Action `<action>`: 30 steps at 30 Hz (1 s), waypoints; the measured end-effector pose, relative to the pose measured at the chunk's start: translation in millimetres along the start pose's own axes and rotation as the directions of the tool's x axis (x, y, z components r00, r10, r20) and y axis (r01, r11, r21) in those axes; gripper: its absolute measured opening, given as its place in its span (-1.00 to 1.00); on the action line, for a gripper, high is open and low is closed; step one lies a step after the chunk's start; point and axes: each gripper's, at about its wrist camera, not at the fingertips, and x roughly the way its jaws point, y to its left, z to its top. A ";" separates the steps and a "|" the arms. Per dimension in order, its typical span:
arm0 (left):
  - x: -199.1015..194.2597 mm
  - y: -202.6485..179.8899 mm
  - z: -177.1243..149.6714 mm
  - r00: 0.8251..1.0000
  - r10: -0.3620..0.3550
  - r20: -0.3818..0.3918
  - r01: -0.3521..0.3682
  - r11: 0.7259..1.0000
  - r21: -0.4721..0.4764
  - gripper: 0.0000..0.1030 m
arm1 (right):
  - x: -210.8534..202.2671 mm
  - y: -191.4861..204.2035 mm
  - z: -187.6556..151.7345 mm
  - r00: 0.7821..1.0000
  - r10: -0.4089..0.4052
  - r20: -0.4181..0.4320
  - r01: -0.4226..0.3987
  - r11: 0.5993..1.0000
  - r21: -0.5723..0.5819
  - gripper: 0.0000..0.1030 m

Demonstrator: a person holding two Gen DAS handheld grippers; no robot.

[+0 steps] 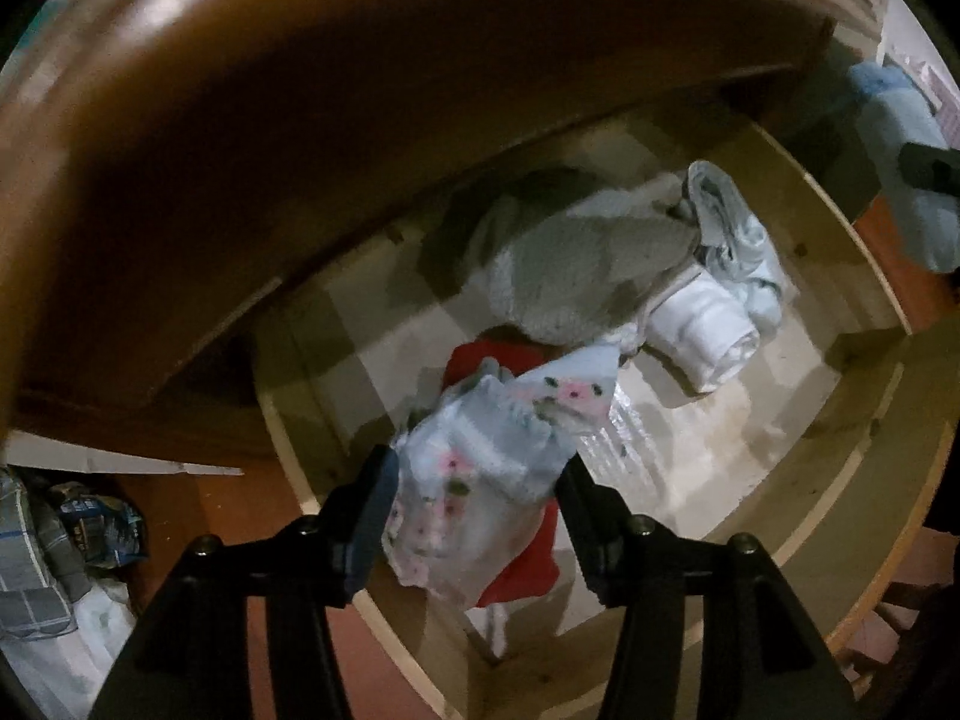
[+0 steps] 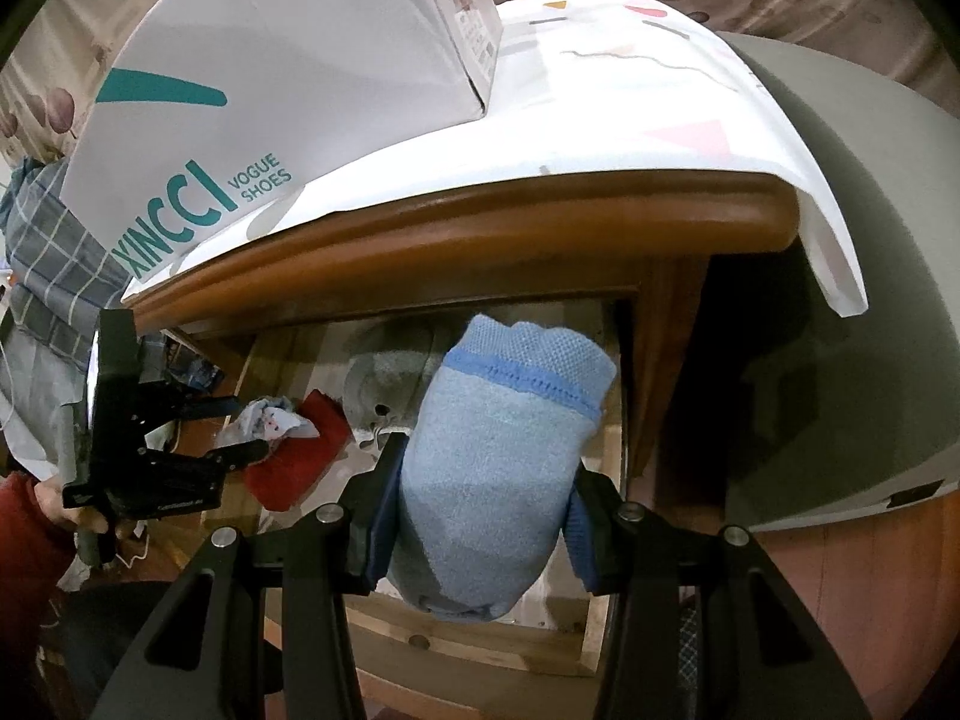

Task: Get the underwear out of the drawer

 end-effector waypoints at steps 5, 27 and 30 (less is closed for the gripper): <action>8.1 -3.6 1.5 1.000 0.021 0.004 -0.022 0.999 0.031 0.09 | 1.8 1.1 1.2 1.000 0.002 -0.005 -0.002 1.000 -0.007 -0.15; -74.9 -14.2 -27.6 0.992 0.060 0.111 -0.063 0.998 0.023 -0.74 | 1.8 -3.6 -0.6 0.996 -0.083 0.012 0.083 0.996 -0.030 -0.15; -94.2 -11.8 -33.4 0.989 0.072 0.132 -0.072 0.997 -0.003 -0.74 | 4.5 -5.0 -0.4 0.995 -0.100 0.001 0.100 0.994 -0.036 -0.15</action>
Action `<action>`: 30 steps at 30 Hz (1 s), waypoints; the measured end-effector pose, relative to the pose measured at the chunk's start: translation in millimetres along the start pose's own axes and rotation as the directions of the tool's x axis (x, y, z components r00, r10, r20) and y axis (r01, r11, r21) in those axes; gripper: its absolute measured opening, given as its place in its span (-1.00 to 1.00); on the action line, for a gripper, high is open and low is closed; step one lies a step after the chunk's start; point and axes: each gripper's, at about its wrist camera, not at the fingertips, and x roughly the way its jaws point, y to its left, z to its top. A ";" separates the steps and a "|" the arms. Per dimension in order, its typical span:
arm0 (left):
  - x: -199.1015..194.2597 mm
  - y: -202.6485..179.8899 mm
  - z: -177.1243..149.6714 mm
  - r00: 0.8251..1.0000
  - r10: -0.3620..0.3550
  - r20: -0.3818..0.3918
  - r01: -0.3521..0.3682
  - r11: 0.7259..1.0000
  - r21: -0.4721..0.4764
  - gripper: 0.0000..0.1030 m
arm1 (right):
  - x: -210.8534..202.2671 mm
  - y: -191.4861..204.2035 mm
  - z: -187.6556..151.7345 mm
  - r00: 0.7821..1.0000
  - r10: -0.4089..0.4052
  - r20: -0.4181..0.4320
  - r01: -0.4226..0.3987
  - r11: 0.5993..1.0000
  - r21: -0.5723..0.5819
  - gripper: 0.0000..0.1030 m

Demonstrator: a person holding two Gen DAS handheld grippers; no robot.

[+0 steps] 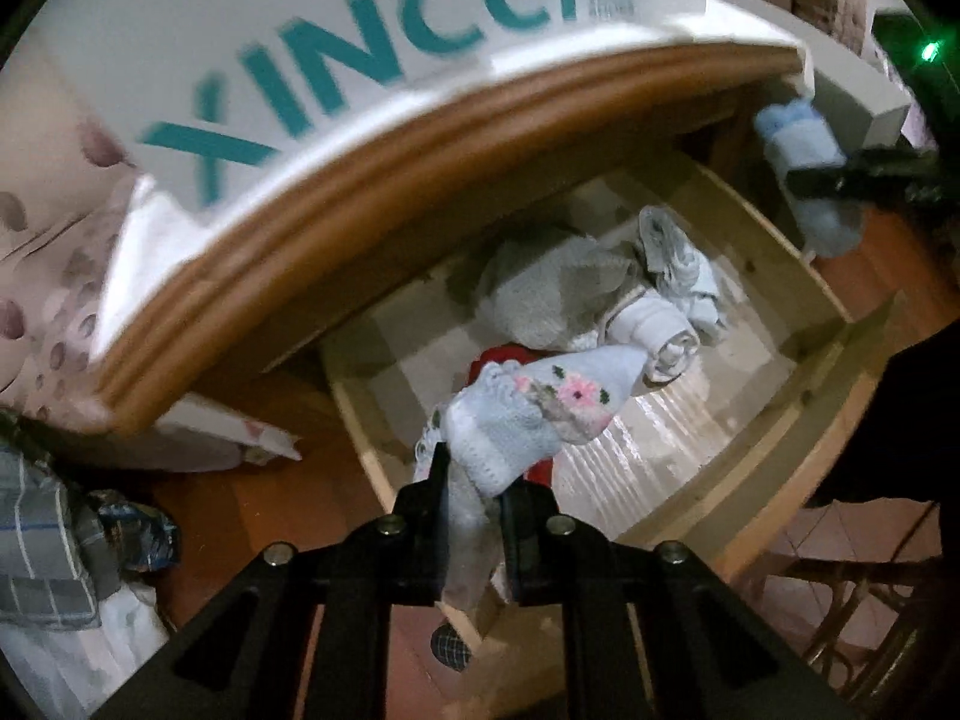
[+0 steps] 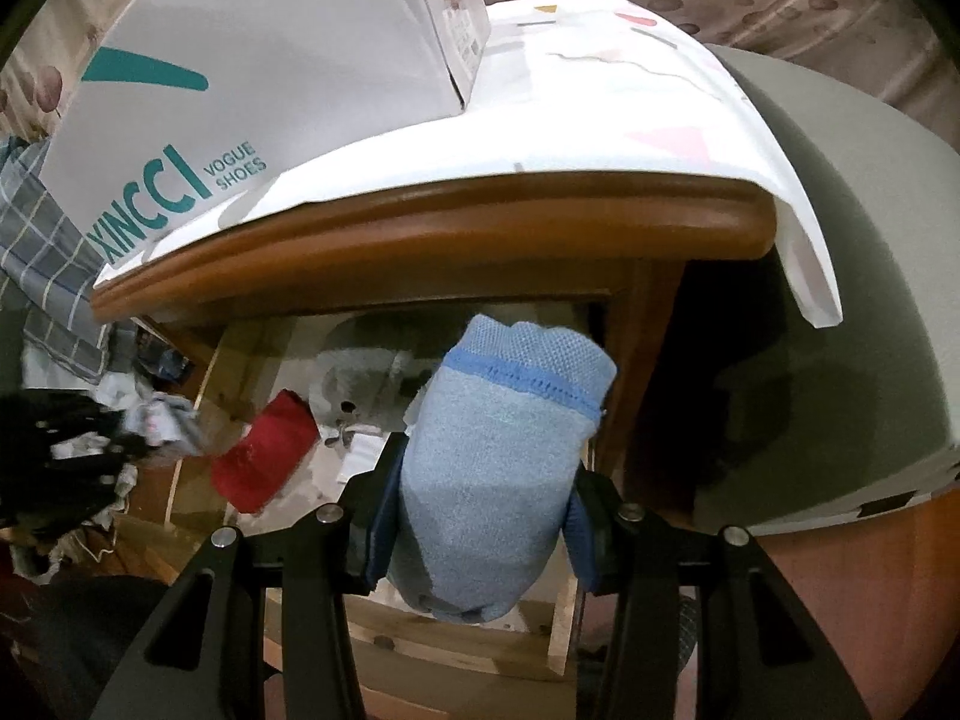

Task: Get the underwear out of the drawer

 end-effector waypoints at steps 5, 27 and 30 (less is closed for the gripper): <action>-42.1 12.3 -0.8 0.998 0.007 0.060 -0.003 0.998 -0.067 -0.74 | 4.1 -0.3 -1.2 1.000 -0.003 -0.016 0.003 1.000 -0.004 -0.17; -242.7 109.2 135.5 0.931 0.102 0.351 0.028 0.938 -0.347 -0.73 | 15.2 7.9 -6.5 0.998 -0.039 -0.048 0.038 0.999 -0.028 -0.19; -230.0 124.5 164.3 0.946 0.086 0.311 0.050 0.914 -0.403 -0.73 | 15.5 6.8 -5.8 0.998 -0.035 -0.048 0.034 0.999 -0.024 -0.20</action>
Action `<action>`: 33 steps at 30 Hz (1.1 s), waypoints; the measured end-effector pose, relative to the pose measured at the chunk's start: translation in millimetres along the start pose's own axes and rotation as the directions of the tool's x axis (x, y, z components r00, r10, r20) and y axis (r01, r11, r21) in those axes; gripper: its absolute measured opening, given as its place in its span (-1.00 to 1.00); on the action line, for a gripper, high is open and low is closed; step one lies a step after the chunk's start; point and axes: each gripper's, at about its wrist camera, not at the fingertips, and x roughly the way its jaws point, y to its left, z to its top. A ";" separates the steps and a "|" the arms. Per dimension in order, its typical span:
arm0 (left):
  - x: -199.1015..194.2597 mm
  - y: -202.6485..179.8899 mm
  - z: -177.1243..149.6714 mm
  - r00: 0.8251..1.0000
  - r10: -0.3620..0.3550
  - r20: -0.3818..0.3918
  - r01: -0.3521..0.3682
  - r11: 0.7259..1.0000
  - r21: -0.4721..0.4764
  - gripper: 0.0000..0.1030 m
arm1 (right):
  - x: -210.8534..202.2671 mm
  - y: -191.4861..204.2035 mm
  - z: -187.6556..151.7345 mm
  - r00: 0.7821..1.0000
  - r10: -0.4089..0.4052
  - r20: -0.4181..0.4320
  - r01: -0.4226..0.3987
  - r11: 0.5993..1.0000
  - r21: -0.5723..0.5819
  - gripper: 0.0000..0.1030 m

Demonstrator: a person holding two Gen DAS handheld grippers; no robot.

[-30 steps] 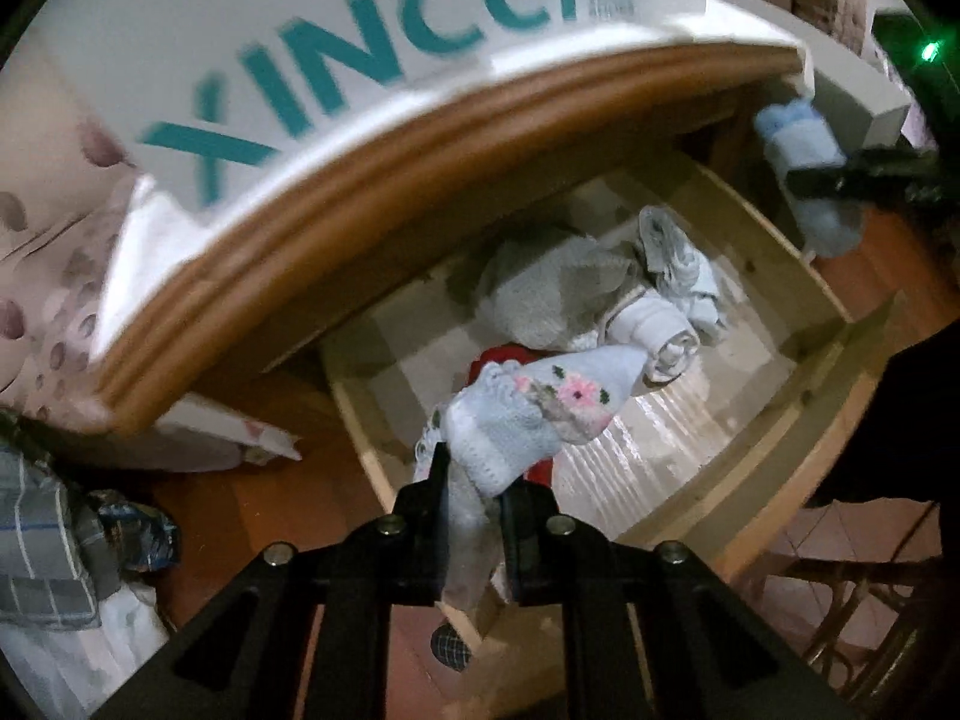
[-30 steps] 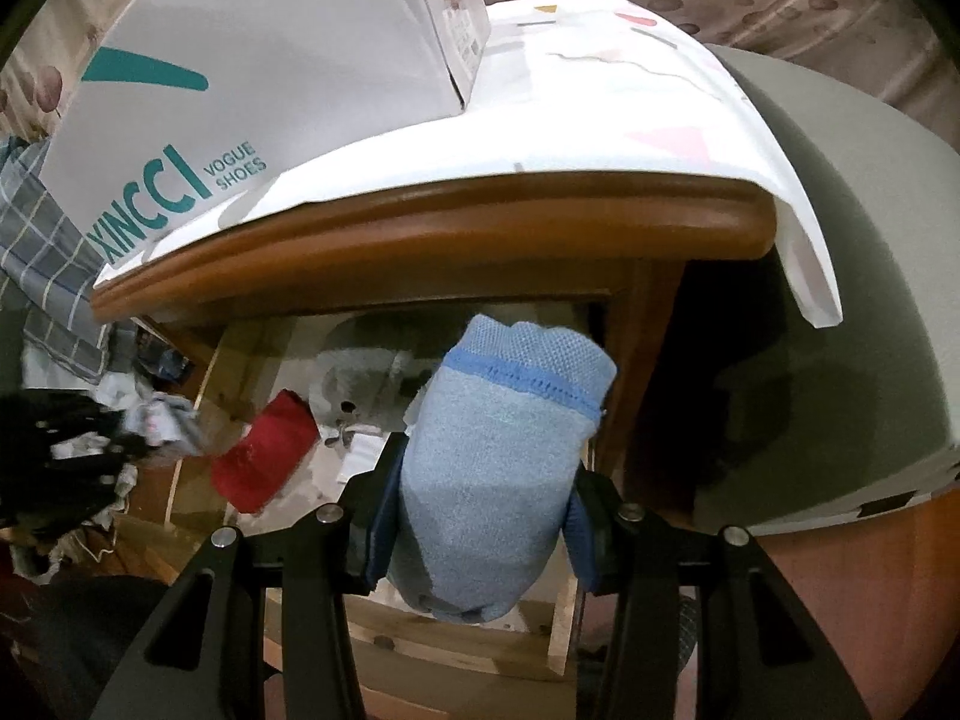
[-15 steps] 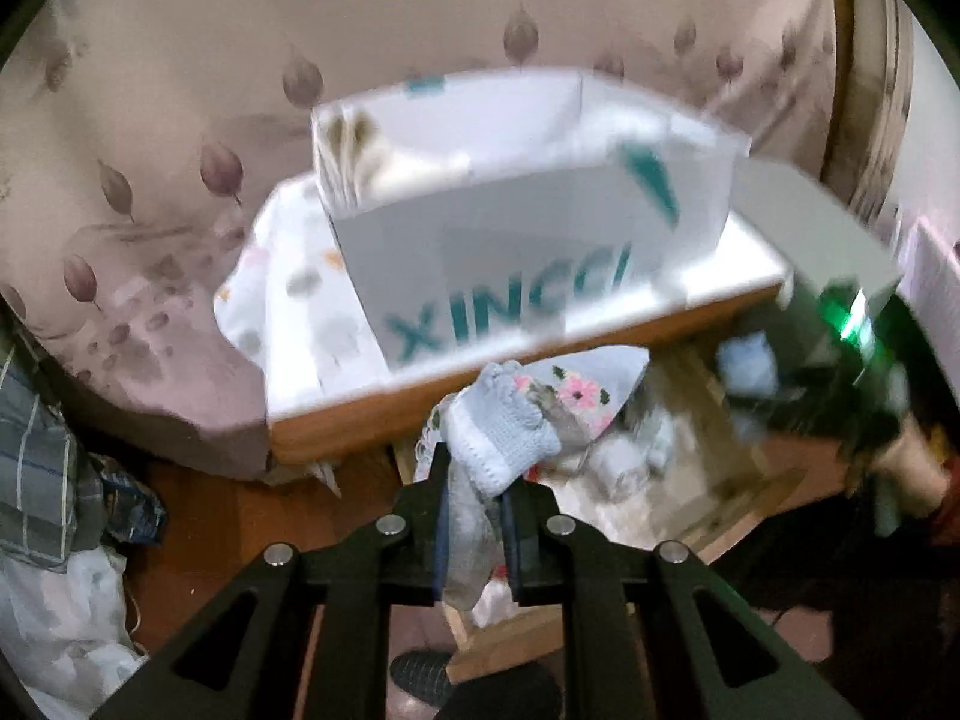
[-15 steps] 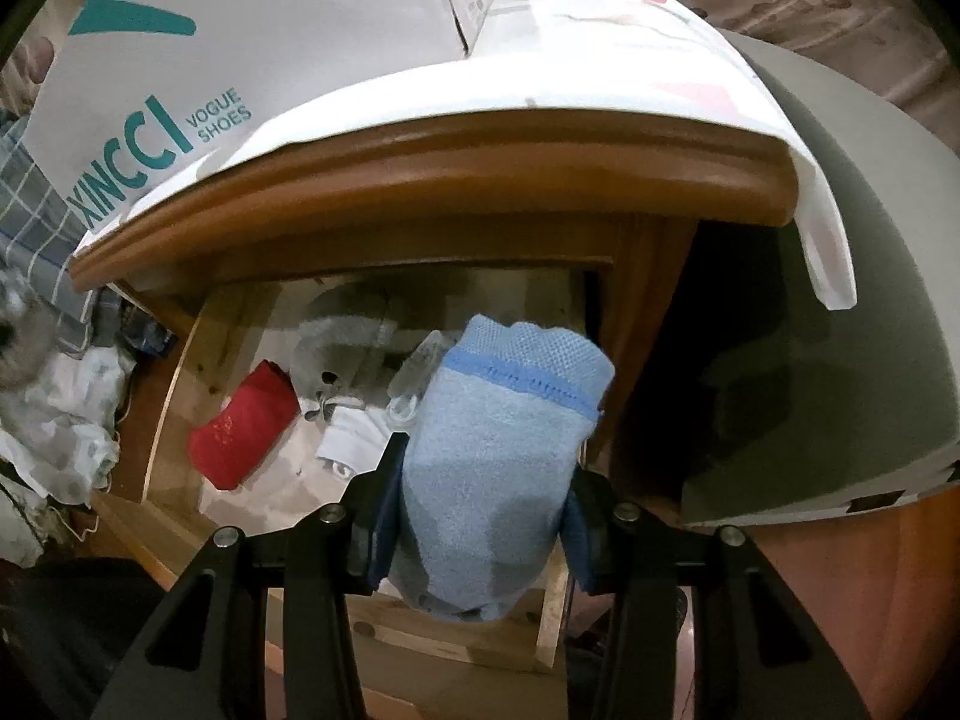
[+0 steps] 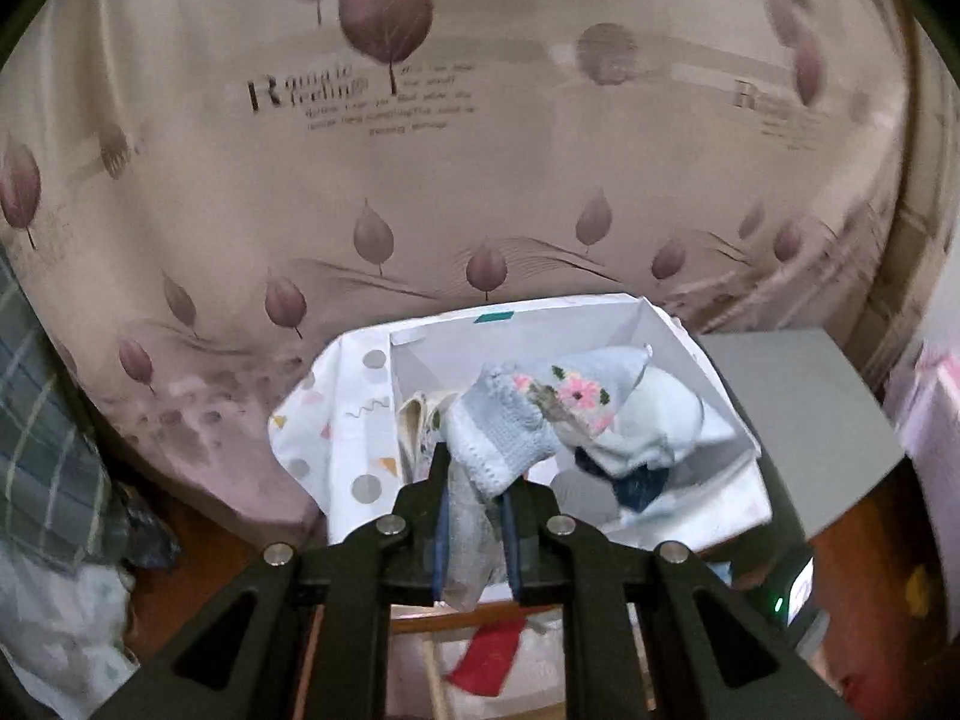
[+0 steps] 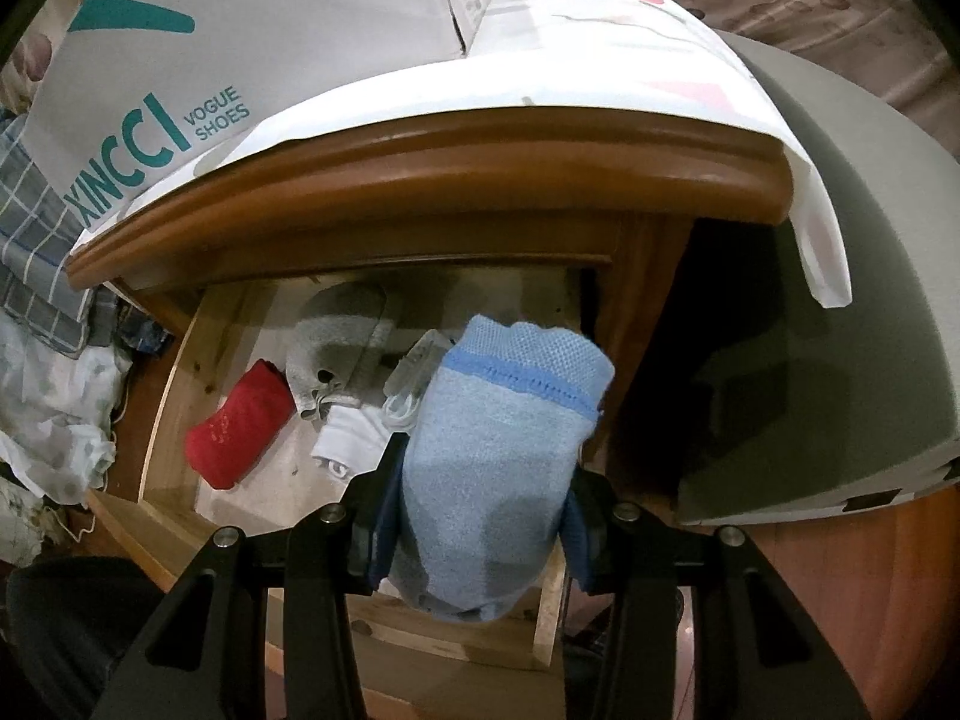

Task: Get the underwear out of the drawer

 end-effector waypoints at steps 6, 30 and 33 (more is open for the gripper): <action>55.1 -5.4 10.9 0.993 -0.015 -0.114 0.006 0.997 -0.077 -0.73 | -1.0 -3.0 1.0 1.000 0.006 0.001 -0.006 1.000 0.003 -0.19; 127.0 3.8 -32.4 0.961 0.047 -0.273 -0.079 0.991 -0.107 -0.58 | 0.9 -6.8 1.1 1.000 0.003 -0.011 -0.002 1.000 0.021 -0.19; 129.6 4.1 -34.8 0.955 0.033 -0.296 -0.067 0.992 -0.106 -0.40 | 1.8 -6.8 1.1 1.000 0.003 -0.012 -0.002 1.000 0.021 -0.19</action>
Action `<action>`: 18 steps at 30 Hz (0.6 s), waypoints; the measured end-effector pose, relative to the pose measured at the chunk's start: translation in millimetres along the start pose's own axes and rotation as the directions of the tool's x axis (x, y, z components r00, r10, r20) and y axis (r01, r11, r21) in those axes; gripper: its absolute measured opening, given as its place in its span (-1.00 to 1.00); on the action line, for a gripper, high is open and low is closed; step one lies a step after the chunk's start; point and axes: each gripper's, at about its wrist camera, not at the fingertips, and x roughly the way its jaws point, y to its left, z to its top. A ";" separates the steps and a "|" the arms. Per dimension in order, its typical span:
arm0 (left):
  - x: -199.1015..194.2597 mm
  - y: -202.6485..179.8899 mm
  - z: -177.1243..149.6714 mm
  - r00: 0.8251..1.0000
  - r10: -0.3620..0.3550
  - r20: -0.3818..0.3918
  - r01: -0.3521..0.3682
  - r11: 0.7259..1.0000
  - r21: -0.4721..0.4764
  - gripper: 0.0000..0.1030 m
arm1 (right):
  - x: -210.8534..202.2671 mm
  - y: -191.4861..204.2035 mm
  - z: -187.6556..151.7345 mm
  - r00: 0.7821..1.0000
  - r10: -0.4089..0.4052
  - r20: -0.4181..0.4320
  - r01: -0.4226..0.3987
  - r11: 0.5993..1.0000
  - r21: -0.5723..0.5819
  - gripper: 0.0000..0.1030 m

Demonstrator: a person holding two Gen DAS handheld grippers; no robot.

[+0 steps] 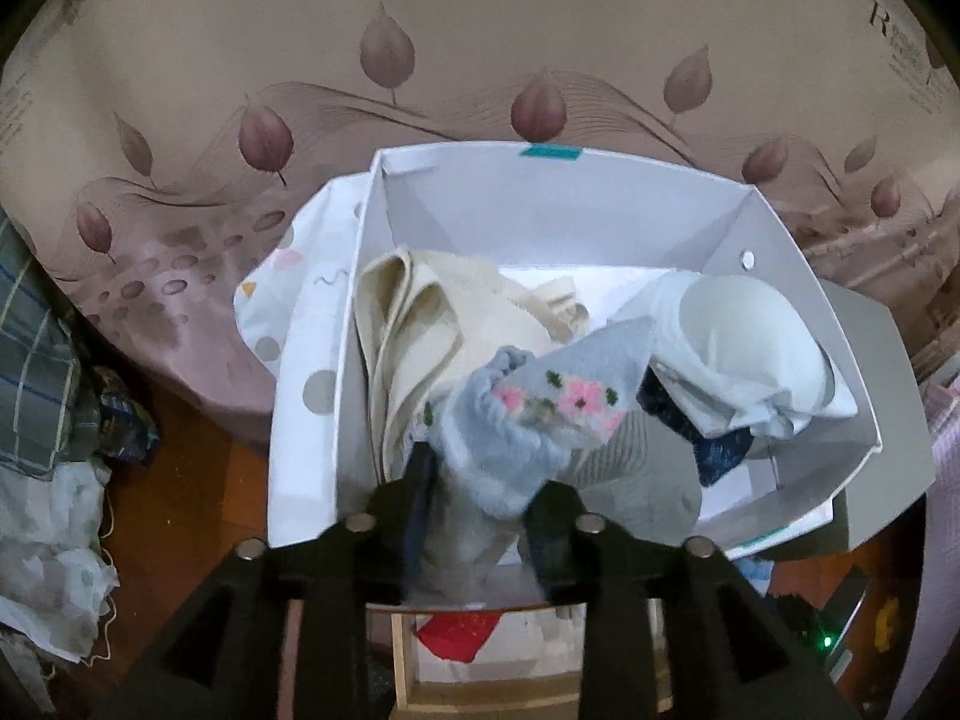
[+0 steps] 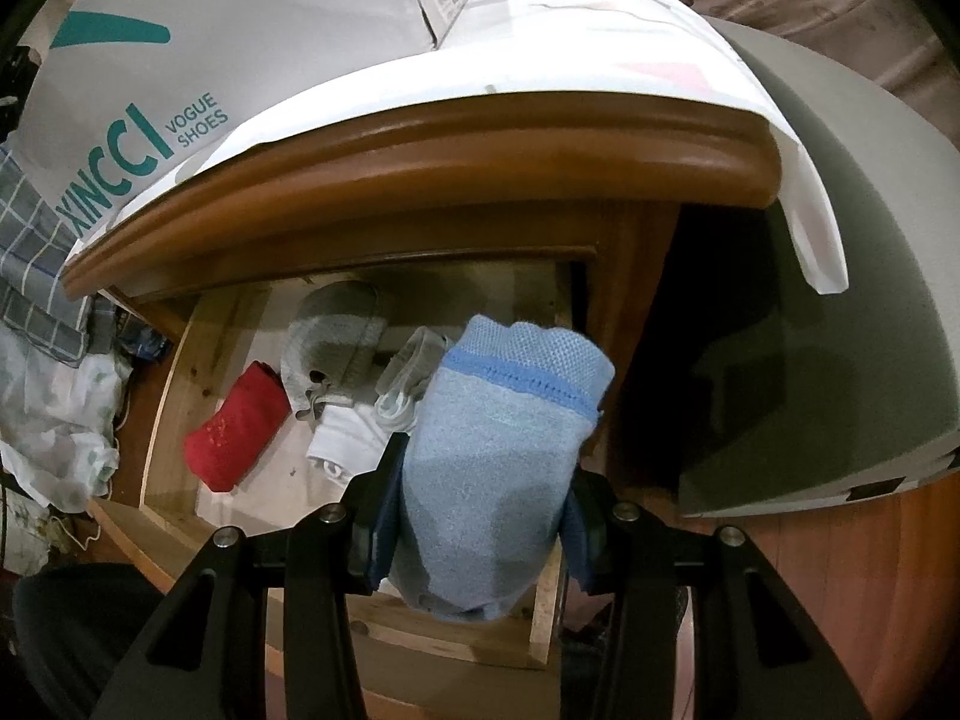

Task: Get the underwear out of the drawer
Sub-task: 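Open the left gripper to drop the white floral underwear into the shoe box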

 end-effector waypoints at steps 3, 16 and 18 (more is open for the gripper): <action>-2.3 -2.8 -4.0 1.000 -0.002 0.016 0.002 1.000 0.029 -0.27 | -0.5 0.1 0.0 1.000 0.001 0.000 -0.001 1.000 0.000 -0.19; -23.2 -9.5 -21.6 0.994 -0.057 0.095 0.048 0.994 0.096 0.20 | 3.0 1.0 -2.0 1.000 -0.011 -0.006 0.011 1.000 -0.010 -0.19; -26.4 -9.1 -23.0 0.993 -0.059 0.100 0.049 0.993 0.103 0.22 | 2.9 0.8 -2.4 1.000 -0.013 -0.006 0.012 1.000 -0.008 -0.19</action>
